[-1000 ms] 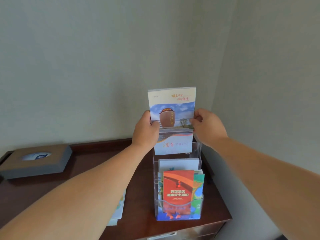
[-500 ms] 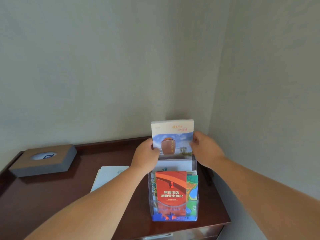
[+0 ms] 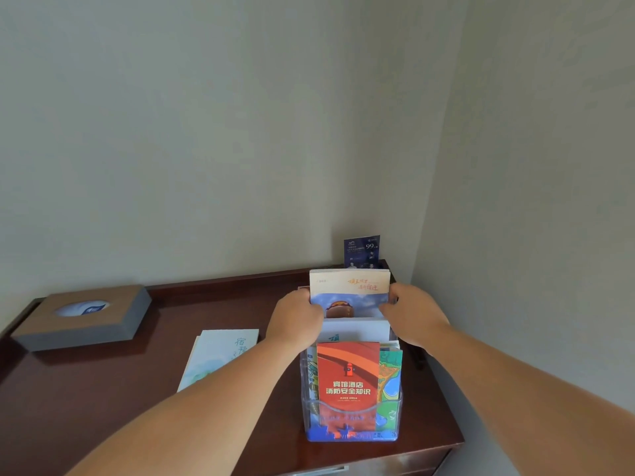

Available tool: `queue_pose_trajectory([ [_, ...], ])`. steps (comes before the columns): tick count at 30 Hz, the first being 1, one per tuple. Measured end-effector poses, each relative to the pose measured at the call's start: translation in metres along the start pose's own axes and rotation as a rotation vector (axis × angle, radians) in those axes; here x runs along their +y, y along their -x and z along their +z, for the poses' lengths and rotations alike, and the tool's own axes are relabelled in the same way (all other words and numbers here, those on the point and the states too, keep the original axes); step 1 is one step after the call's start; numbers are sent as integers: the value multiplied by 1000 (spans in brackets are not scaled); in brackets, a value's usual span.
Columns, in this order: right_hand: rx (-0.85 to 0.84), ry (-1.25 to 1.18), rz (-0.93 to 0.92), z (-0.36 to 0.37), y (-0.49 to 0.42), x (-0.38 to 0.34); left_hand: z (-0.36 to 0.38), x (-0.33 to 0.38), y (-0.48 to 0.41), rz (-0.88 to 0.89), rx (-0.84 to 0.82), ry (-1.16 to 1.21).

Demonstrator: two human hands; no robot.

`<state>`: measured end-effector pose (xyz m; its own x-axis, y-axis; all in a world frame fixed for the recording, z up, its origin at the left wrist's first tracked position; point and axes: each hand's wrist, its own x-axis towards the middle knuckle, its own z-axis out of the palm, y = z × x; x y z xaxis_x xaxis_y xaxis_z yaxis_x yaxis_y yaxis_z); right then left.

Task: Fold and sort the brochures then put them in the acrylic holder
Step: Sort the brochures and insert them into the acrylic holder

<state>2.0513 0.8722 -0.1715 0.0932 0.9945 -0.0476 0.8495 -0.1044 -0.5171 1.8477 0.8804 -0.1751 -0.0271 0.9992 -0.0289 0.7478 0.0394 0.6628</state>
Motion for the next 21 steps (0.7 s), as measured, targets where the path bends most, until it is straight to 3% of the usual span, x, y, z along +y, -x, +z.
queue_pose_trajectory([
  [21, 5, 8, 1, 1, -2, -2, 7, -2, -7, 23, 28, -3],
])
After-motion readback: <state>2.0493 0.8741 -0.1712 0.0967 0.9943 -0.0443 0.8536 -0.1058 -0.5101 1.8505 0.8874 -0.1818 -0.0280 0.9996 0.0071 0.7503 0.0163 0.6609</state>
